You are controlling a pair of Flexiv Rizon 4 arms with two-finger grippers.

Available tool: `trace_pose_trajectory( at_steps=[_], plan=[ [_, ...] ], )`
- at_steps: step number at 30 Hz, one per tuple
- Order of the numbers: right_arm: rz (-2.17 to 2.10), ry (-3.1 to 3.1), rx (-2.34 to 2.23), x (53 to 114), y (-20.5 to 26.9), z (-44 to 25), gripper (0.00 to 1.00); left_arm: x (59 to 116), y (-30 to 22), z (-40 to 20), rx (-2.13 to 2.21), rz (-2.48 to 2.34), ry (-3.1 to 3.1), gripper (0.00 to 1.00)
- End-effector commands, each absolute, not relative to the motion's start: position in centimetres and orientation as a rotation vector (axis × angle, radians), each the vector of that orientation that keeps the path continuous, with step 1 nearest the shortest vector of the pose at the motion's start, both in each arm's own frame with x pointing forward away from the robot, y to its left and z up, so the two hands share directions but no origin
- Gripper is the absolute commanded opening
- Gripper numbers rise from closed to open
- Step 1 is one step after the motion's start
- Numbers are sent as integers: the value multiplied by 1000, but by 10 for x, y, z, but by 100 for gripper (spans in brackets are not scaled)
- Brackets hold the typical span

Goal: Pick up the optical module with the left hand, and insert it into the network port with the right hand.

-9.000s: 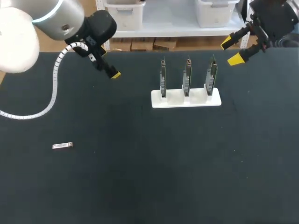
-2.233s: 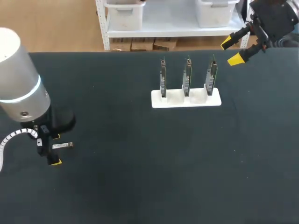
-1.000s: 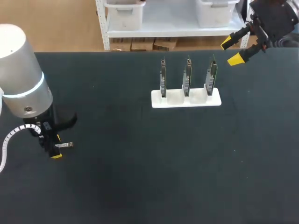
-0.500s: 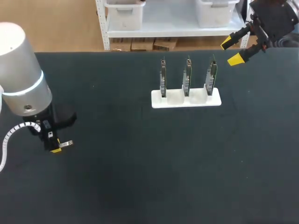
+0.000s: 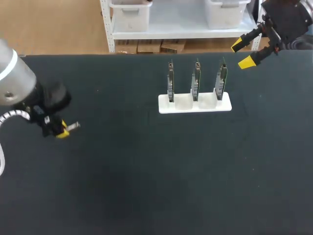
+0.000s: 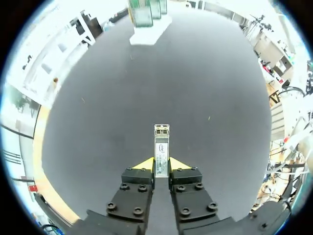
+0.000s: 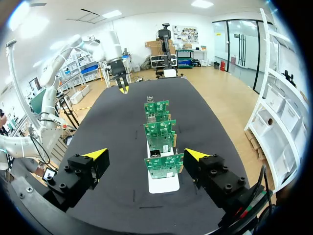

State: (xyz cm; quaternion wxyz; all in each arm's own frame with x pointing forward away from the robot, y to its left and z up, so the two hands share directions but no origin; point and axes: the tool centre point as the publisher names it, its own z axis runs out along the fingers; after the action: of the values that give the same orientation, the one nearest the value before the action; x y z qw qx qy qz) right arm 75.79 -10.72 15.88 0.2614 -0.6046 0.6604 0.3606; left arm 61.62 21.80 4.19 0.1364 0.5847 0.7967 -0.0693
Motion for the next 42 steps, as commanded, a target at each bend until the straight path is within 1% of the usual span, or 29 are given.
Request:
trace_pose_trajectory(
  at_steps=[1, 8, 25, 28, 38, 42],
  plan=[
    [972, 1789, -1634, 756, -107, 159, 100, 614, 220, 77, 1645, -252, 2195, 0],
    [972, 1789, -1634, 756, -107, 159, 100, 618, 211, 121, 1594, -263, 2055, 0],
    [972, 1789, -1634, 756, -107, 159, 100, 617, 216, 115, 1590, -282, 2081, 0],
    [972, 1789, -1634, 756, -107, 159, 100, 625, 193, 126, 1574, -334, 2003, 0],
    [972, 1789, -1634, 756, -107, 159, 100, 645, 76, 202, 1621, -467, 1614, 0],
    [972, 1789, -1634, 756, -107, 159, 100, 649, 51, 229, 1596, -564, 1518, 0]
  ],
)
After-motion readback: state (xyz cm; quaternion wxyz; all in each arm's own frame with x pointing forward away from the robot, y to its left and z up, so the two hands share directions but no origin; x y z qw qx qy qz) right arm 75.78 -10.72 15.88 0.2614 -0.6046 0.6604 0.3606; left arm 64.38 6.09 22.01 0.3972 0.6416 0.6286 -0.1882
